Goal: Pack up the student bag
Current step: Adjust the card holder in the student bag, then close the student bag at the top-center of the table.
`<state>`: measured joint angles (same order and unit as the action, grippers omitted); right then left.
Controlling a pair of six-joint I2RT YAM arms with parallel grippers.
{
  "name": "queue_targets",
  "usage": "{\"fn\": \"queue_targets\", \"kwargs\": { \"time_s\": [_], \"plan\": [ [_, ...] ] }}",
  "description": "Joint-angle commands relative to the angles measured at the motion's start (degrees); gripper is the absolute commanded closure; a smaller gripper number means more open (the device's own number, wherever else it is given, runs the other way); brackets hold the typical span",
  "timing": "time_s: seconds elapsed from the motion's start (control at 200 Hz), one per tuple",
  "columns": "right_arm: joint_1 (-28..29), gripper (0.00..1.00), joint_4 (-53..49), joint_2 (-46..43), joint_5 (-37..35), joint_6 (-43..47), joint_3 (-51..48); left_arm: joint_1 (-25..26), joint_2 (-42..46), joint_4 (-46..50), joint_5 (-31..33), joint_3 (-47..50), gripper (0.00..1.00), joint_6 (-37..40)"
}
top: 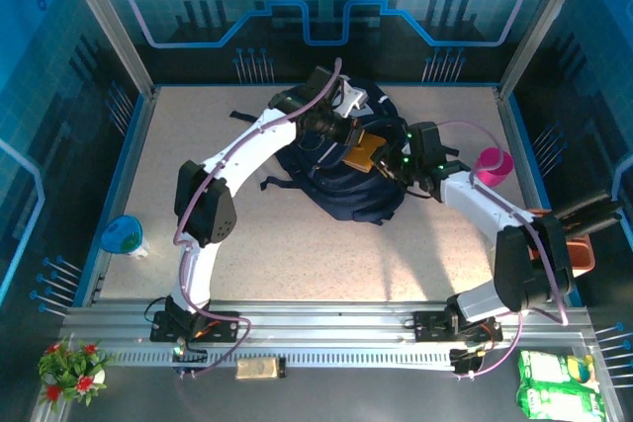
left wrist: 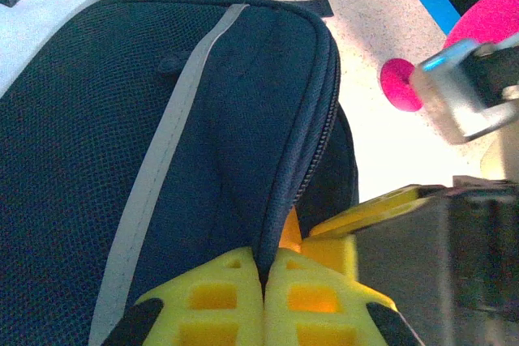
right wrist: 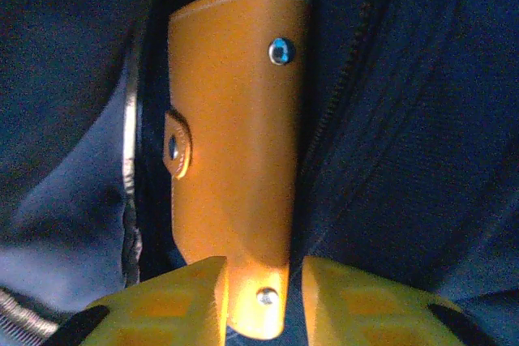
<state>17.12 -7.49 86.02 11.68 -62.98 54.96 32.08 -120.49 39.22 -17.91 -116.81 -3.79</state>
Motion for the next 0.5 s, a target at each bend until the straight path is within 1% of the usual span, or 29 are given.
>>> {"fn": "queue_targets", "kwargs": {
  "time_s": [0.0, 0.075, 0.165, 0.34, 0.41, 0.495],
  "plan": [
    [1.47, 0.77, 1.91, 3.0, 1.18, -0.05, 2.98, -0.45, 4.97, -3.94, -3.35, 0.27, 0.97, -1.48],
    [1.88, 0.81, 5.12, 5.08, 1.81, -0.93, 4.13, -0.61, 5.09, -4.16, -3.36, 0.4, 0.98, -2.05],
    [2.34, 0.83, 9.15, 8.11, 2.63, -2.28, 5.6, -0.95, 5.2, -4.52, -3.42, 0.48, 0.98, -2.94],
    [2.46, 0.84, 14.24, 12.71, 4.76, -4.22, 7.45, -1.71, 5.17, -4.81, -3.13, 0.95, 0.99, -4.24],
    [2.15, 0.83, 15.79, 12.13, 5.51, -4.68, 6.22, -2.03, 5.33, -4.94, -3.17, 1.5, 0.98, -4.89],
    [1.67, 0.79, 16.8, 8.05, 4.18, -4.28, 2.68, -2.39, 5.57, -5.45, -3.16, 2.5, 0.97, -5.69]
  ]
}}
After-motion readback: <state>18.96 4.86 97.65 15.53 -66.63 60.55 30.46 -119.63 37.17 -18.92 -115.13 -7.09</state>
